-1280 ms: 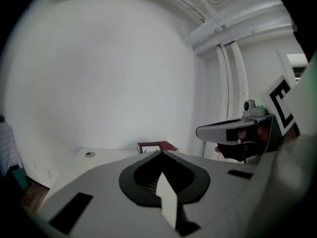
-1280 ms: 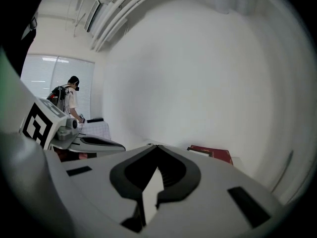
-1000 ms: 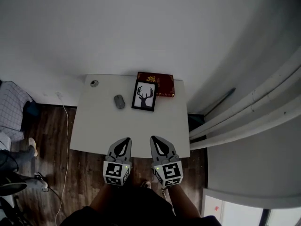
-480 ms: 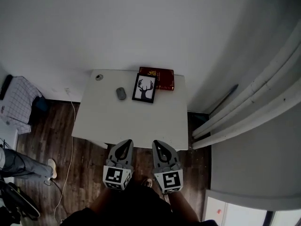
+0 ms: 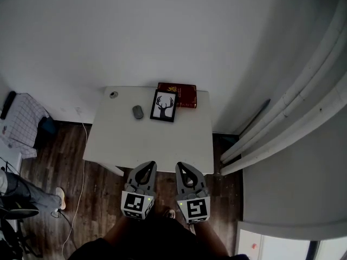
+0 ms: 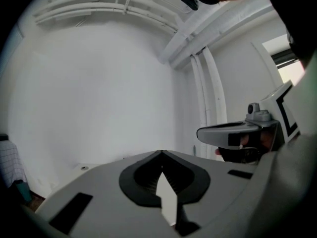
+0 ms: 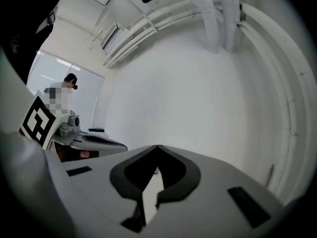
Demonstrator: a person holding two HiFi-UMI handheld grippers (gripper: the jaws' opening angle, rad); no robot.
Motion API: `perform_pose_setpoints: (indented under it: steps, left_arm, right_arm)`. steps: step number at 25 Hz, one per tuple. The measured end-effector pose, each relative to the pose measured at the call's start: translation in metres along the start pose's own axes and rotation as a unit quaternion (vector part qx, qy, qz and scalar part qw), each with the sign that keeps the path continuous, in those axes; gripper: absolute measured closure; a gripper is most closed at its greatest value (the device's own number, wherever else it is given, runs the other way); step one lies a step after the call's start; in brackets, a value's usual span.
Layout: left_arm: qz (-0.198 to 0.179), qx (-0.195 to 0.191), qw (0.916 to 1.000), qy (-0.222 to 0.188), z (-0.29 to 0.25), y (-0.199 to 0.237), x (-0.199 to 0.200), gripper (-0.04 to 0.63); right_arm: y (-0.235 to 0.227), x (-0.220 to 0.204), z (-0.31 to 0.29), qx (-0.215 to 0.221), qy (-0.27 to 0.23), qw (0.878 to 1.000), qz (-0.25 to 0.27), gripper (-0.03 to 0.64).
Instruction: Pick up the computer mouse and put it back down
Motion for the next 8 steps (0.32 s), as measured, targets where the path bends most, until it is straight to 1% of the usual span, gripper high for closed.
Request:
perform_pose_setpoints:
  steps: [8]
  left_arm:
    - [-0.001, 0.000, 1.0000, -0.001, -0.0012, -0.0028, 0.0000, 0.594]
  right_arm:
    - [-0.0009, 0.0028, 0.0032, -0.004, -0.001, 1.000, -0.004, 0.597]
Point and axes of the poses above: the fingertips, and each gripper's own axes: z backward along the fingers, y to its left, x out of its top, the point moved 8 cm from there along z, backward along the fingers, and after that the axes turned 9 degrees about -x, right-handed, at the moved point
